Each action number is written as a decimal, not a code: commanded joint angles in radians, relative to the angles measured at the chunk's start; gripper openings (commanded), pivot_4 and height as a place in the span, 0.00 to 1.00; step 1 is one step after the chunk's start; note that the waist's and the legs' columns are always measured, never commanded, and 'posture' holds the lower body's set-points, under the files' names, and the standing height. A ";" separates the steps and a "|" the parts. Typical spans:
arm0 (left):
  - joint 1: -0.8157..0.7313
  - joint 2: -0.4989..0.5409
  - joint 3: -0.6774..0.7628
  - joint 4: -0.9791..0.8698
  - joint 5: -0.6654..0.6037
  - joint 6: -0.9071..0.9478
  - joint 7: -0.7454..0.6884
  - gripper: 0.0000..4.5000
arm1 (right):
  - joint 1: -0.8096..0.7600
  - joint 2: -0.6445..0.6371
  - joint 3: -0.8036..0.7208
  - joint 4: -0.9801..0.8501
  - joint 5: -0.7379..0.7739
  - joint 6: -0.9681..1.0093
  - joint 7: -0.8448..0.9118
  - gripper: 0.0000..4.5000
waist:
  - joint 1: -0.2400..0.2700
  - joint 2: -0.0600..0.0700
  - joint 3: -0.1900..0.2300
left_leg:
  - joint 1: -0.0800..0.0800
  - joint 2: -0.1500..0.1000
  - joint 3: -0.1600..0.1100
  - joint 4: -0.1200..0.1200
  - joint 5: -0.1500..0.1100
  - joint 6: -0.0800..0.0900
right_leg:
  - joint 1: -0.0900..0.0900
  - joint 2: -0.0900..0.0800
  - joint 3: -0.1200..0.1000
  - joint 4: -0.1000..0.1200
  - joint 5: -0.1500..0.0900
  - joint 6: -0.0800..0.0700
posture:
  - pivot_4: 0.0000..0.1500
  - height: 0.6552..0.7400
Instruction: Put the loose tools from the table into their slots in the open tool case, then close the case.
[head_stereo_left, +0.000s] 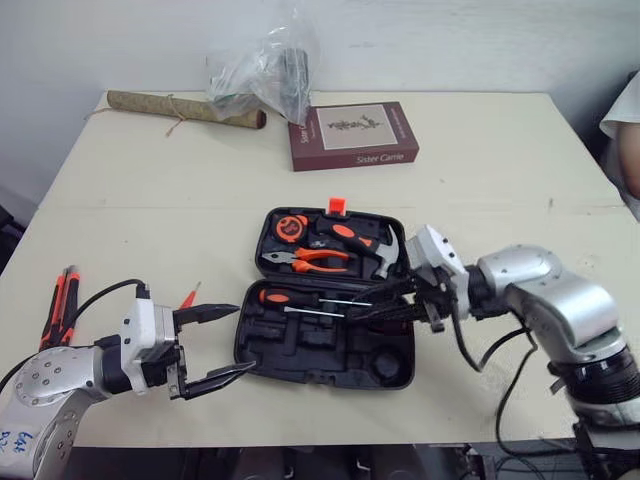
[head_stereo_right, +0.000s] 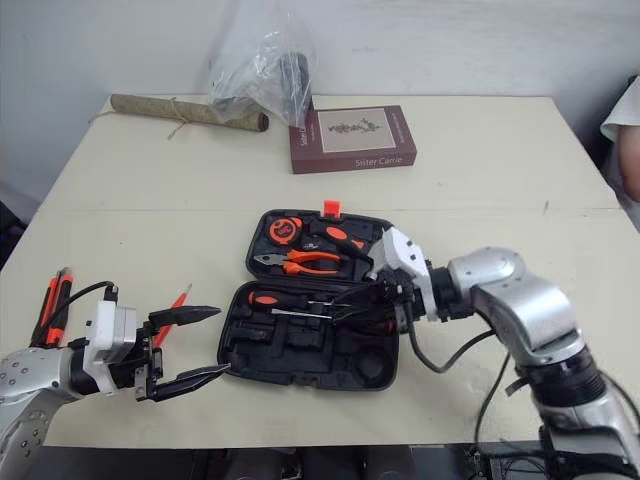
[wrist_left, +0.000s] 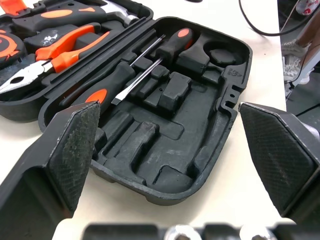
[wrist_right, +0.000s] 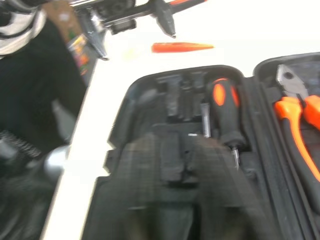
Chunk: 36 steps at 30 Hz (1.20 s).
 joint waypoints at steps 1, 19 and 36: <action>-0.020 0.002 -0.001 -0.012 0.000 -0.005 0.000 1.00 | 0.039 0.052 0.018 0.045 -0.078 -0.169 -0.041 0.01 | 0.000 0.000 0.000 | 0.000 0.000 0.000 0.000 0.000 0.000 | 0.000 0.000 0.000 0.000 0.000 0.000 | 1.00 1.00; -0.053 0.009 0.003 -0.011 0.008 0.008 0.009 1.00 | 0.104 0.027 0.233 0.417 -0.459 -0.476 -0.073 0.01 | 0.001 -0.008 -0.009 | 0.015 0.001 0.000 -0.001 0.000 -0.001 | 0.011 -0.005 0.003 -0.002 0.000 -0.001 | 1.00 1.00; 0.161 -0.023 0.337 0.196 0.028 -0.138 -0.025 1.00 | 0.296 -0.156 -0.303 0.081 -0.008 -0.304 -0.019 0.42 | 0.002 -0.002 -0.011 | 0.008 0.001 0.000 -0.003 -0.004 0.000 | 0.007 -0.007 -0.002 -0.003 -0.002 -0.002 | 1.00 1.00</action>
